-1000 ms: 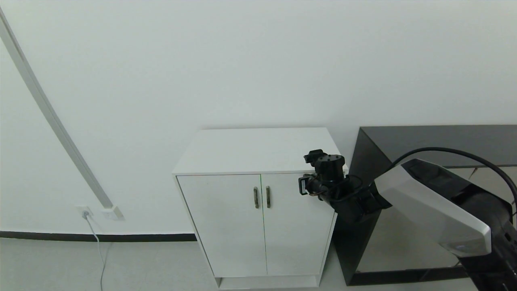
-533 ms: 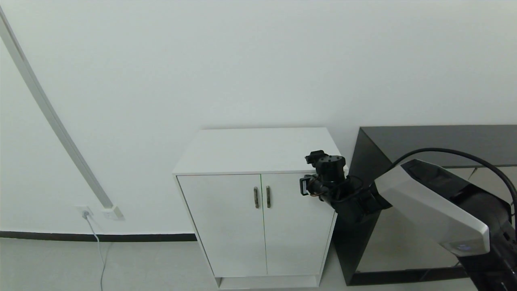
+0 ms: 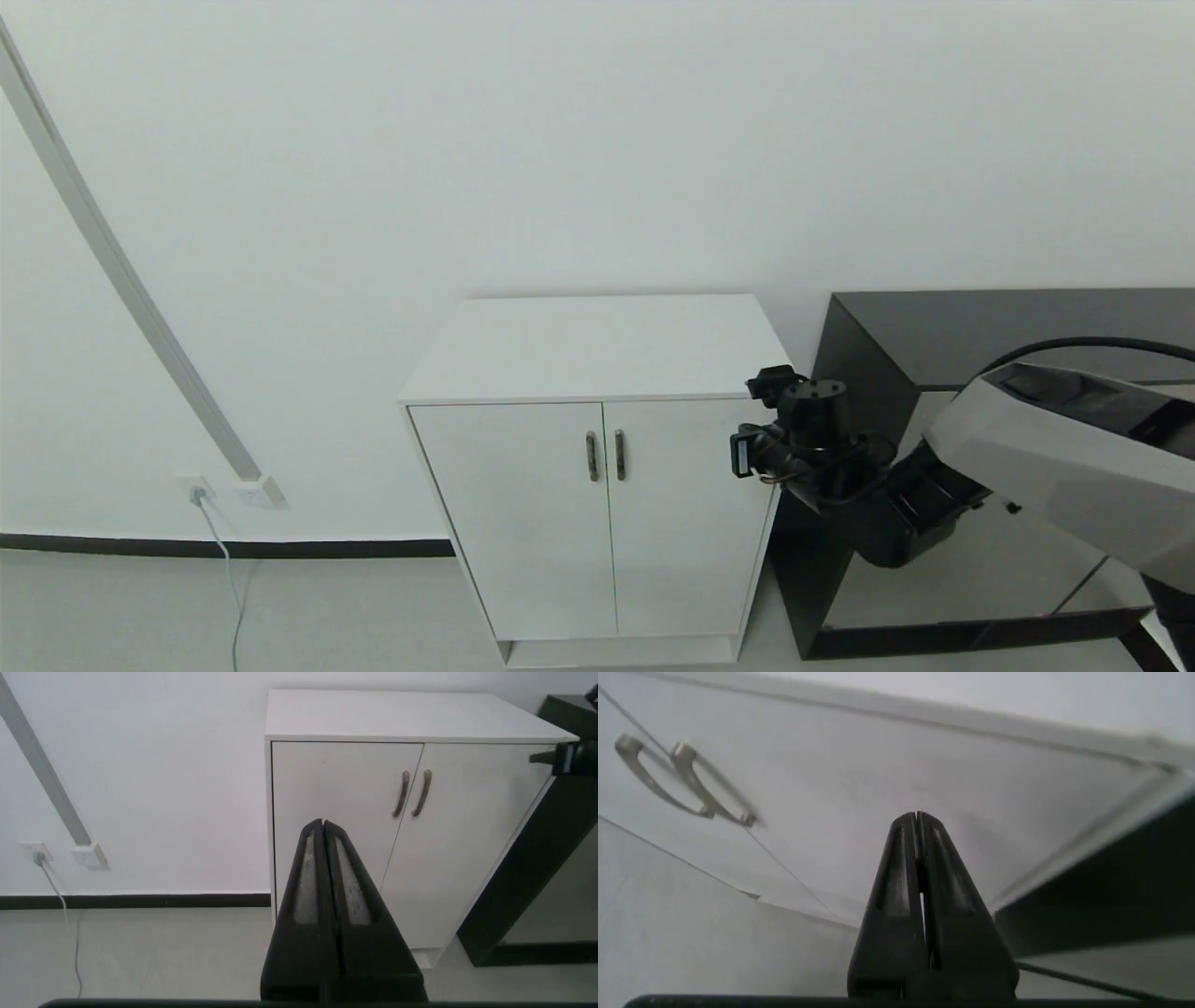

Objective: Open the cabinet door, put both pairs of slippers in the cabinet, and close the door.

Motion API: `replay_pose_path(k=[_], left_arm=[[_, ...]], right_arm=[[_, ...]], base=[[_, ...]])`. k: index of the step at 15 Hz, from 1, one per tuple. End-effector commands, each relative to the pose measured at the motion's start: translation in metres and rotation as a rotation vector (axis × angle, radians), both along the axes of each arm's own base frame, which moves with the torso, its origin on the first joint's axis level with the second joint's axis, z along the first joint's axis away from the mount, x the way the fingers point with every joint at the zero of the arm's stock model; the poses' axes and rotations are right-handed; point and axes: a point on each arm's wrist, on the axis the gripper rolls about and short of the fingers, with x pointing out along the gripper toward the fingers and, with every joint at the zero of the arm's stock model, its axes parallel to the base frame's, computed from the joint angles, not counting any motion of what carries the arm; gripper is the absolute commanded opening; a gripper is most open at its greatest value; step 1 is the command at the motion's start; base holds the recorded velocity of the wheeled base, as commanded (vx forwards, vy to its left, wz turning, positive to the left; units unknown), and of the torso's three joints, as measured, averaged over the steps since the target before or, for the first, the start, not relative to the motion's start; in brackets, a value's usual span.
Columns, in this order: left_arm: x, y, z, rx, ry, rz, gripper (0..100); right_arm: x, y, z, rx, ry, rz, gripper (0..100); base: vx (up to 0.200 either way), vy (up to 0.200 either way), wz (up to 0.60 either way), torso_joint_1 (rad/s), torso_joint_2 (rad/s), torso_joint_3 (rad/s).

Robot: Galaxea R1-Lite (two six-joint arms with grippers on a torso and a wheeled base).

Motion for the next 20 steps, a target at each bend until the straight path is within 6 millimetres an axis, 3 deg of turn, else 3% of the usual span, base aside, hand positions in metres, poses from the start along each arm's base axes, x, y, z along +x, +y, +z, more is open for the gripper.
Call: replay_pose_path(k=[1, 4, 8, 12, 16, 20], left_arm=[[0.000, 0.000, 0.000, -0.001, 0.001, 0.001, 0], [0.000, 0.000, 0.000, -0.001, 0.000, 0.001, 0], [0.000, 0.000, 0.000, -0.001, 0.001, -0.001, 0], [0.000, 0.000, 0.000, -0.001, 0.001, -0.001, 0], [0.000, 0.000, 0.000, -0.001, 0.001, -0.001, 0], [0.000, 0.000, 0.000, -0.001, 0.000, -0.001, 0]], right_arm=[[-0.025, -0.028, 0.016, 0.004, -0.021, -0.041, 0], [-0.041, -0.054, 0.018, -0.011, -0.027, -0.129, 0], [-0.076, -0.102, 0.036, -0.012, -0.045, -0.242, 0], [-0.132, -0.137, 0.063, -0.033, -0.074, -0.295, 0], [-0.192, -0.159, 0.082, -0.065, -0.137, -0.316, 0], [-0.235, -0.169, 0.083, -0.072, -0.145, -0.308, 0]], base=[[0.000, 0.000, 0.00, 0.000, 0.00, 0.000], [0.000, 0.000, 0.00, 0.000, 0.00, 0.000], [0.000, 0.000, 0.00, 0.000, 0.00, 0.000], [0.000, 0.000, 0.00, 0.000, 0.00, 0.000], [0.000, 0.000, 0.00, 0.000, 0.00, 0.000], [0.000, 0.000, 0.00, 0.000, 0.00, 0.000]])
